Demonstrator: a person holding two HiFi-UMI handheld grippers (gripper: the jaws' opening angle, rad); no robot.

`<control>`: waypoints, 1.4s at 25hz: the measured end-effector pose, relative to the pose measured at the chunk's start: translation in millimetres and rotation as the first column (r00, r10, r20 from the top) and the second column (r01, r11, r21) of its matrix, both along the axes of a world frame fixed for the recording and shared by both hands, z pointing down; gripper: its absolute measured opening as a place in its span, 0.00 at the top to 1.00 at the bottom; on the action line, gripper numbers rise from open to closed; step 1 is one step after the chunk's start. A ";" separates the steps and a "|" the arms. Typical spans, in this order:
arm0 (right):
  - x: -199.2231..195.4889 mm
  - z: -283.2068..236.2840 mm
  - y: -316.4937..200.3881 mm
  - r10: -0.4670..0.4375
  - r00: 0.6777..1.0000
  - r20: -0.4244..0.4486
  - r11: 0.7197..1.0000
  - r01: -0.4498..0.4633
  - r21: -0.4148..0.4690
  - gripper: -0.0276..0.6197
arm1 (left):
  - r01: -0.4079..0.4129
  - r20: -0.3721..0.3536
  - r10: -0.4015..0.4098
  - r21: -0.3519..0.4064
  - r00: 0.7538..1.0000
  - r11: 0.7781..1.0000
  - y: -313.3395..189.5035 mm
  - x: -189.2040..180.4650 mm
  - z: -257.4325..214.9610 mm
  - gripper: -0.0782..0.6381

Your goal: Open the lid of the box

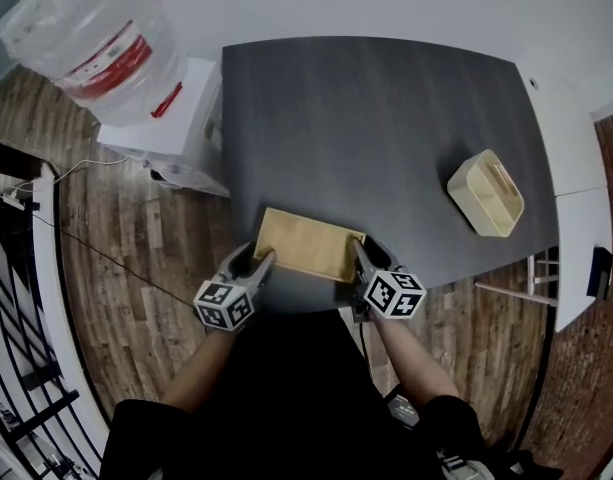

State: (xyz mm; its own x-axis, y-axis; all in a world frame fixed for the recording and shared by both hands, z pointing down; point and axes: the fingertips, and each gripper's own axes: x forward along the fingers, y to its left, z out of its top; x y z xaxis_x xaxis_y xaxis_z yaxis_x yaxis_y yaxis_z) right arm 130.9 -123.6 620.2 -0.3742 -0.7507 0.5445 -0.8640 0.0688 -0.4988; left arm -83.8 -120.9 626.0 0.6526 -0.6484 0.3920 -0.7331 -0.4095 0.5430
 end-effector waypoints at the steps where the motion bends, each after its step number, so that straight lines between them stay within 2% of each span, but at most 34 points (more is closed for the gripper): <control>1: -0.2 0.1 -2.6 -0.005 1.000 -0.002 1.000 0.005 0.000 0.74 | 0.005 0.000 -0.005 -0.004 1.000 1.000 0.7 0.0 0.1 0.62; 10: -4.4 2.2 -30.0 -0.060 0.998 -0.020 0.998 0.060 0.007 0.74 | 0.026 0.026 -0.025 -0.038 0.999 0.999 4.2 0.6 2.6 0.62; 14: -7.8 2.0 -43.6 -0.080 0.996 -0.028 0.997 0.081 0.014 0.74 | 0.058 0.005 -0.058 -0.076 0.998 0.995 5.8 0.4 3.0 0.62; 18: -8.4 3.9 -51.1 -0.114 0.991 -0.074 0.993 0.115 0.011 0.74 | 0.079 -0.066 -0.090 -0.156 0.994 0.985 2.3 -2.2 4.9 0.63; 21: -7.4 9.2 -46.0 -0.134 0.986 -0.103 0.991 0.134 -0.012 0.74 | 0.087 -0.043 -0.094 -0.142 0.995 0.986 -13.6 -9.1 5.5 0.65; 24: -5.4 11.5 -39.8 -0.136 0.987 -0.084 0.991 0.134 -0.028 0.73 | 0.066 -0.026 -0.070 -0.124 0.997 0.990 -29.6 -9.2 4.7 0.65; 29: -0.3 12.3 -30.6 -0.123 0.991 -0.049 0.992 0.121 -0.042 0.73 | 0.068 -0.073 -0.080 -0.155 0.994 0.986 -38.0 -12.1 4.5 0.78; 33: -1.5 12.6 -28.2 -0.138 0.990 -0.017 0.990 0.138 -0.041 0.75 | 0.059 -0.063 -0.068 -0.141 0.996 0.988 -38.2 -13.0 4.7 0.77; 35: -3.3 11.5 -27.5 -0.151 0.988 0.012 0.988 0.152 -0.040 0.80 | 0.068 -0.060 -0.078 -0.147 0.995 0.987 -38.3 -13.2 5.1 0.77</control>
State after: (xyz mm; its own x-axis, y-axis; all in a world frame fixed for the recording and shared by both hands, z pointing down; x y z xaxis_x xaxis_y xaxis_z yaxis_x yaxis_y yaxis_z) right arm 127.6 -151.1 631.7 -0.4869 -0.6625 0.5693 -0.8405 0.1781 -0.5117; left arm -96.9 -159.3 631.2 0.6329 -0.6348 0.4432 -0.7191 -0.2699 0.6404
